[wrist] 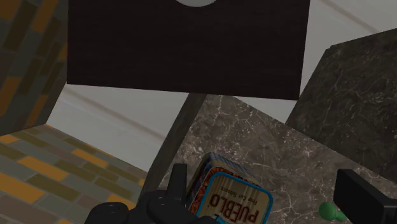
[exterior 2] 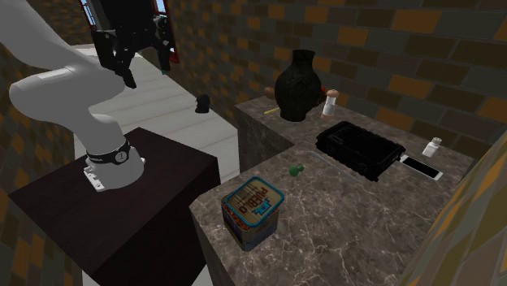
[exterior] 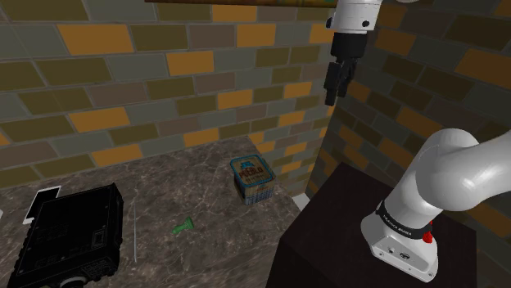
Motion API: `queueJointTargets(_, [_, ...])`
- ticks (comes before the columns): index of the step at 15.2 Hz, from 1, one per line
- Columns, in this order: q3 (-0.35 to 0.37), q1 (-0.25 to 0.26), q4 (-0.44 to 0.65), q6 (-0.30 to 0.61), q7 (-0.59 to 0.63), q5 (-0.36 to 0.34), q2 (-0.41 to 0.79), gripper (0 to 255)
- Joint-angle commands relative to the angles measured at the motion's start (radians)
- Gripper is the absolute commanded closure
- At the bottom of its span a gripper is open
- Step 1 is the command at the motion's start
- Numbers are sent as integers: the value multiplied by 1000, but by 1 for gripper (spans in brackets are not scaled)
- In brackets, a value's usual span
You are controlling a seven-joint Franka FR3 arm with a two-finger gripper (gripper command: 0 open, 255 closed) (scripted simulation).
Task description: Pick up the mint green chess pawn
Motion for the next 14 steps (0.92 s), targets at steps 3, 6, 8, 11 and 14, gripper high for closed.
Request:
queueJointTargets(3, [25, 14, -4, 53, 11, 13, 56, 0])
queueJointTargets(6, [62, 33, -1, 129, 28, 29, 147, 0])
queueJointTargets(8, [87, 46, 7, 178, 39, 37, 212, 0])
queueJointTargets(11, [122, 62, 29, 248, 57, 44, 315, 0])
queueJointTargets(14, [156, 77, 62, 311, 77, 43, 423, 0])
